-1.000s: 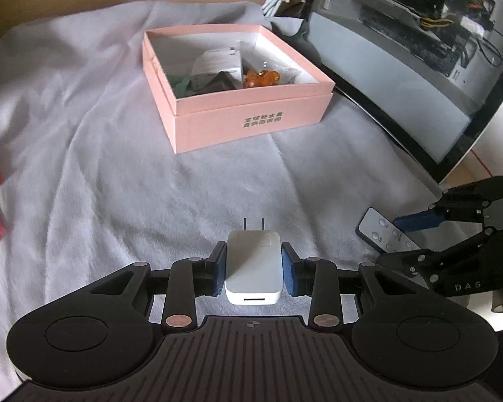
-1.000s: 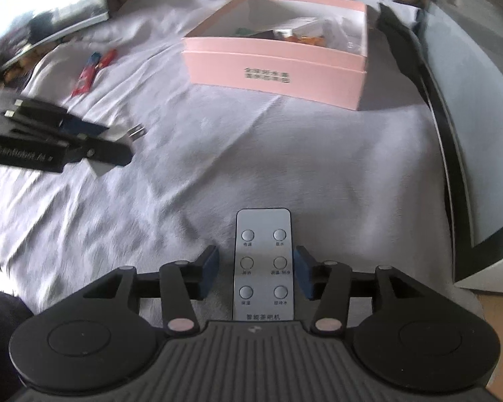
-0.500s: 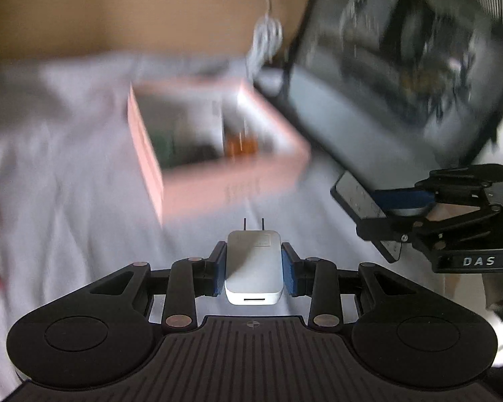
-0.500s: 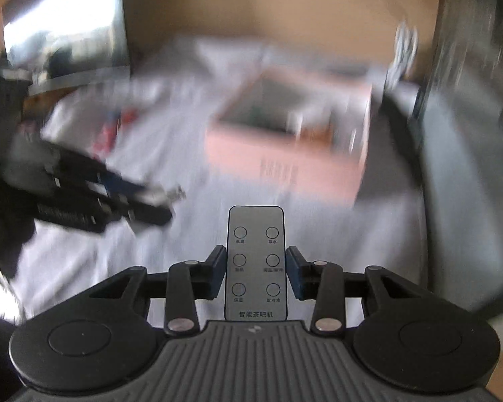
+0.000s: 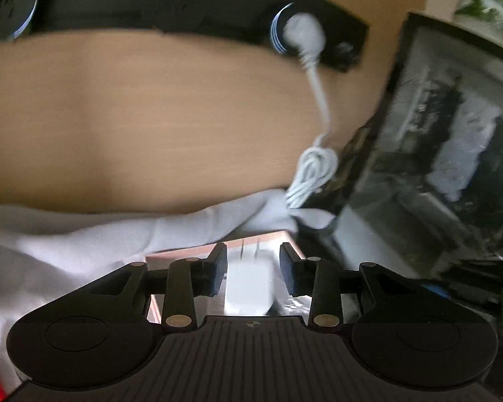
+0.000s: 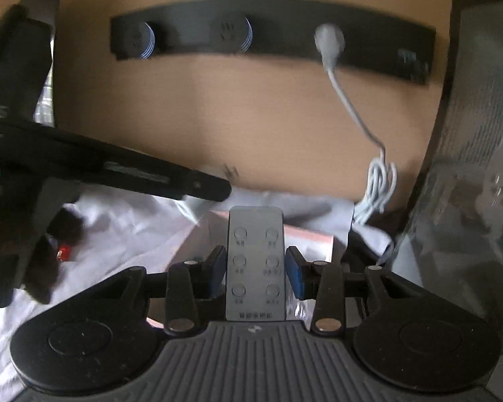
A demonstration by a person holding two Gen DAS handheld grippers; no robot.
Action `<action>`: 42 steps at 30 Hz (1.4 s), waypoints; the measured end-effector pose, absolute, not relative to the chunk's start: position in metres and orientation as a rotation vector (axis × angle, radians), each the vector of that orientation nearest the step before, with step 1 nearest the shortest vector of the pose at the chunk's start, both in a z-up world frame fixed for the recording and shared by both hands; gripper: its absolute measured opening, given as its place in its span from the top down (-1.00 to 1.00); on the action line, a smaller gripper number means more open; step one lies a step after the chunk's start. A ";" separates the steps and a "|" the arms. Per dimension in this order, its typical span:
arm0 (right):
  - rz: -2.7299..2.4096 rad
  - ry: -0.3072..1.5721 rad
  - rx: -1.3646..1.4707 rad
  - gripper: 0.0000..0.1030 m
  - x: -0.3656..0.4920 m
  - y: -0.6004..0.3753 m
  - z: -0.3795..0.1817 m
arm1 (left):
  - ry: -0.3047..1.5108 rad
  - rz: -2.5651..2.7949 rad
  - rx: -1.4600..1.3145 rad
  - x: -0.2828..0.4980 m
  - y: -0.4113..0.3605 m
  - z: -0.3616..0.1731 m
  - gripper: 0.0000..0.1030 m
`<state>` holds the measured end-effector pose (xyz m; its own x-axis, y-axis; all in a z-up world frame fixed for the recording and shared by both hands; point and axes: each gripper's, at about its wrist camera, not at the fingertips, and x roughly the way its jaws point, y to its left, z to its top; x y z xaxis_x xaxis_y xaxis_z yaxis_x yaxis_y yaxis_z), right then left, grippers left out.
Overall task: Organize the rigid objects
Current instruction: 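Open the left tool over the pink box while the right tool releases the remote inside, then grasp the blue-capped pink tube with the left tool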
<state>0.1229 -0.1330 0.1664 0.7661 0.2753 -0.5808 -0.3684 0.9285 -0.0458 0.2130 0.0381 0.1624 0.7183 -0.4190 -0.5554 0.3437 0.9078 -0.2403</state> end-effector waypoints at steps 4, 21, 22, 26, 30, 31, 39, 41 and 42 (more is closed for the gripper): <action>0.365 0.635 -0.200 0.10 0.109 -0.132 0.145 | 0.652 -0.366 -0.140 0.209 0.051 0.135 0.26; 0.533 0.721 -0.355 0.10 0.075 -0.034 0.092 | 0.709 0.398 -0.467 0.066 0.283 0.041 0.28; 0.550 0.726 -0.361 0.10 0.072 -0.027 0.091 | 0.717 0.402 -0.503 0.061 0.292 0.036 0.33; 0.610 0.739 -0.414 0.10 0.065 0.002 0.087 | 0.701 0.332 -0.513 0.052 0.302 0.032 0.36; 0.629 0.743 -0.443 0.10 0.065 0.024 0.084 | 0.686 0.220 -0.495 0.064 0.291 0.038 0.35; 0.631 0.744 -0.444 0.10 0.065 0.029 0.084 | 0.694 0.206 -0.483 0.070 0.289 0.038 0.35; 0.628 0.733 -0.465 0.10 0.061 0.050 0.083 | 0.748 0.199 -0.372 0.113 0.274 0.024 0.30; 0.612 0.738 -0.461 0.10 0.067 0.054 0.081 | 0.753 0.182 -0.334 0.119 0.269 0.023 0.25; 0.604 0.741 -0.453 0.10 0.070 0.056 0.080 | 0.757 0.175 -0.316 0.119 0.267 0.024 0.27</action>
<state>0.0702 0.0561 0.0800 0.5841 0.3443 -0.7350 -0.6500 0.7407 -0.1696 0.1193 0.2674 0.0237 0.7154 0.0423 -0.6975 -0.2675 0.9387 -0.2175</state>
